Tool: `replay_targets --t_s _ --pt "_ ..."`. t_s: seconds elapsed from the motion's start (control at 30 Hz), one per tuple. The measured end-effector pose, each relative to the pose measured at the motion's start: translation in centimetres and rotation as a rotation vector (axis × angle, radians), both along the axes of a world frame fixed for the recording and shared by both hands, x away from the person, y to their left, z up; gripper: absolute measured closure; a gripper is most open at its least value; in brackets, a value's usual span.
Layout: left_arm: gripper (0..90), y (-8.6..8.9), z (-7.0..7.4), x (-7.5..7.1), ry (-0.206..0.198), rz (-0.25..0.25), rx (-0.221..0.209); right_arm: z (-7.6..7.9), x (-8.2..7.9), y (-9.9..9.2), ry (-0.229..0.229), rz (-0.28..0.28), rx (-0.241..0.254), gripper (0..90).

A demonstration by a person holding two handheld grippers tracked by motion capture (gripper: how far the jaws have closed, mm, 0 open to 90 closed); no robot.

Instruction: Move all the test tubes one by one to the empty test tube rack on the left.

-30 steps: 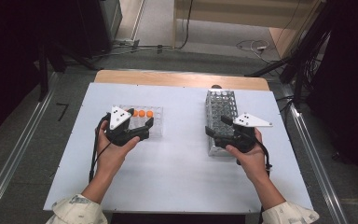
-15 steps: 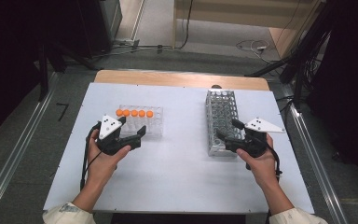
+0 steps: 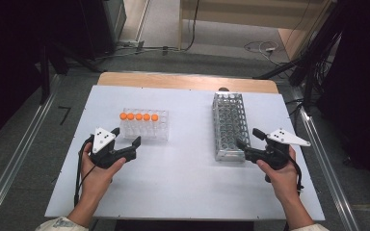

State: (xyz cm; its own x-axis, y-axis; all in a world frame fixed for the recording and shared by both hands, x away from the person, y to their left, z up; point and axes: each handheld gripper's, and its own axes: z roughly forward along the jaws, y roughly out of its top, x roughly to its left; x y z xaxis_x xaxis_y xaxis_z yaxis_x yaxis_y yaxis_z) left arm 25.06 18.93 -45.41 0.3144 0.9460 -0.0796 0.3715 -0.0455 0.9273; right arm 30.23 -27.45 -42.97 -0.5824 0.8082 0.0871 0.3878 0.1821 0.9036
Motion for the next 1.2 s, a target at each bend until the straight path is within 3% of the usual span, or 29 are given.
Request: replay_targets --t_s 0.33,0.8,1.2 --pt "19.4 2.1 -1.0 -1.0 0.011 0.065 0.017 -0.9 -0.8 -3.0 0.016 -0.072 -0.012 20.0" --pt "18.3 3.4 -2.2 -1.9 0.034 0.067 0.028 -1.8 -2.2 -5.7 0.017 -0.151 -0.066 19.9" --pt "17.4 5.0 -2.6 -2.7 0.052 0.100 0.028 -2.2 -3.2 -7.4 0.029 -0.200 -0.086 19.7"
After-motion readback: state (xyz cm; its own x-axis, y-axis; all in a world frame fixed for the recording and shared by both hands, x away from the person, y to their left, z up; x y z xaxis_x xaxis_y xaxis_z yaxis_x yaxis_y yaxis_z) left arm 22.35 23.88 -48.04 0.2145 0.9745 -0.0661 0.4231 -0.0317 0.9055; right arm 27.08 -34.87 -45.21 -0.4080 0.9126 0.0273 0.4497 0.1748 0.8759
